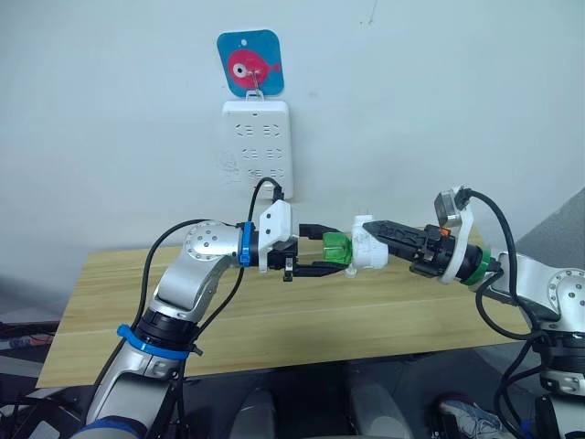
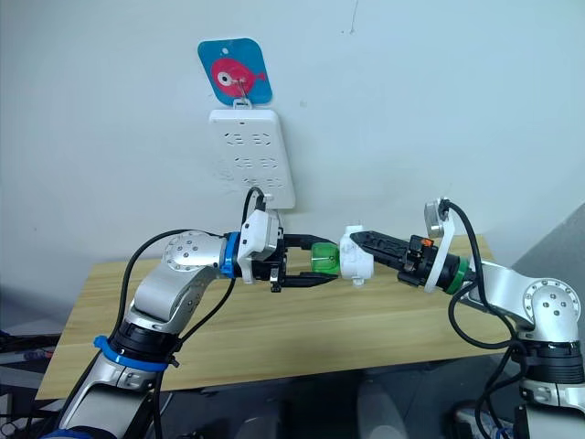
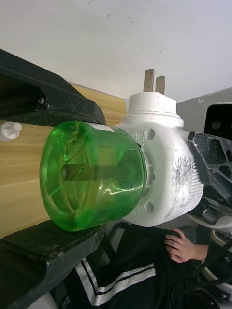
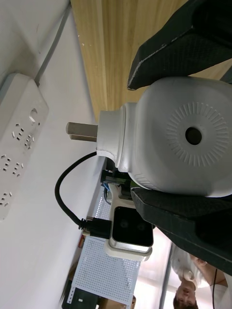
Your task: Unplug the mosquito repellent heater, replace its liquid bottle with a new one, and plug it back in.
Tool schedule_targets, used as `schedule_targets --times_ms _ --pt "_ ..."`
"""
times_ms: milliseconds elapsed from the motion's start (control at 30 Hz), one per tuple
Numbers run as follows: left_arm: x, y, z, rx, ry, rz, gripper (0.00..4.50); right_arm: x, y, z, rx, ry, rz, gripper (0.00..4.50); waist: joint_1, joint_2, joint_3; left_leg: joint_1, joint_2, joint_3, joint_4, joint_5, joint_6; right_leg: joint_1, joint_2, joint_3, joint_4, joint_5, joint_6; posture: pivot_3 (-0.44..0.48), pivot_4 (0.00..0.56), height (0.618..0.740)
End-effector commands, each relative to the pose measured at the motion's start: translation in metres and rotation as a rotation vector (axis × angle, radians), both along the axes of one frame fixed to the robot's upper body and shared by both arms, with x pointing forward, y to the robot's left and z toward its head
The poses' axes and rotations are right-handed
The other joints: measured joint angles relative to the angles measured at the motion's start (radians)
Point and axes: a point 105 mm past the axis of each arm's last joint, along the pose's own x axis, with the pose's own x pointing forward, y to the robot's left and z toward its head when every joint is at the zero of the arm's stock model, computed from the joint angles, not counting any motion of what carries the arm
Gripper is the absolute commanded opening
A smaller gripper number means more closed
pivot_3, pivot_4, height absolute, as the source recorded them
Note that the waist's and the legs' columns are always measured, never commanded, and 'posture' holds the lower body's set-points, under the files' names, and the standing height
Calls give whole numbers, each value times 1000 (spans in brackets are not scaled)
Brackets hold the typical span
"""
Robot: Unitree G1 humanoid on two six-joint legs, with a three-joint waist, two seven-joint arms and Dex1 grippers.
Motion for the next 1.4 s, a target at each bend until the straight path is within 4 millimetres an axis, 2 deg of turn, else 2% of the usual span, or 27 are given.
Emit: schedule_targets --times_ms 33,167,333,433,533,633,833,900,1100,1400 --pt "-3 -3 8 -32 -45 -14 2276 -11 4 10 -10 -47 63 3295 0 0 0 0 0 0 0 0 0 0 0 0 0 0 0 -145 153 734" --pt "-4 -3 8 -53 -29 -20 2276 -7 -14 3 -84 -16 3 4494 1 0 0 0 0 0 0 0 0 0 0 0 0 0 0 -149 152 734" --pt "-5 0 7 -72 5 -21 2276 -4 -49 1 -222 -11 -77 4500 1 0 0 0 0 0 0 0 0 0 0 0 0 0 0 -153 151 734" --pt "-7 2 5 -71 21 -29 2276 0 -66 15 -245 -69 -120 4500 1 0 0 0 0 1 0 0 0 0 0 0 0 0 0 -163 153 734" --pt "-9 3 3 -64 30 -50 2276 0 -61 44 -220 -175 -79 3868 -3 0 0 0 0 1 0 0 0 0 0 0 0 0 0 -173 153 734" --pt "-11 2 1 -53 28 -76 2276 0 -44 61 -205 -246 -2 2775 -8 0 0 1 1 2 0 0 0 0 1 1 0 0 0 -181 154 734" --pt "-14 -3 1 -45 -6 -114 2276 4 -9 64 -209 -264 165 502 -5 0 0 0 1 1 0 0 0 0 1 1 -1 0 0 -184 157 734" --pt "-15 -5 2 -45 -24 -122 2276 7 -2 61 -219 -257 200 0 -2 0 0 0 1 1 0 0 0 0 1 1 -1 0 0 -182 159 734" --pt "-18 -9 3 -58 -59 -135 2276 12 8 46 -265 -210 267 0 -1 0 0 0 0 0 0 0 0 0 0 0 -1 0 0 -163 160 734" --pt "-20 -16 17 -80 -127 -141 2276 9 13 31 -310 -145 332 0 -1 0 0 0 0 0 0 0 0 0 0 0 -1 0 0 -152 161 734"
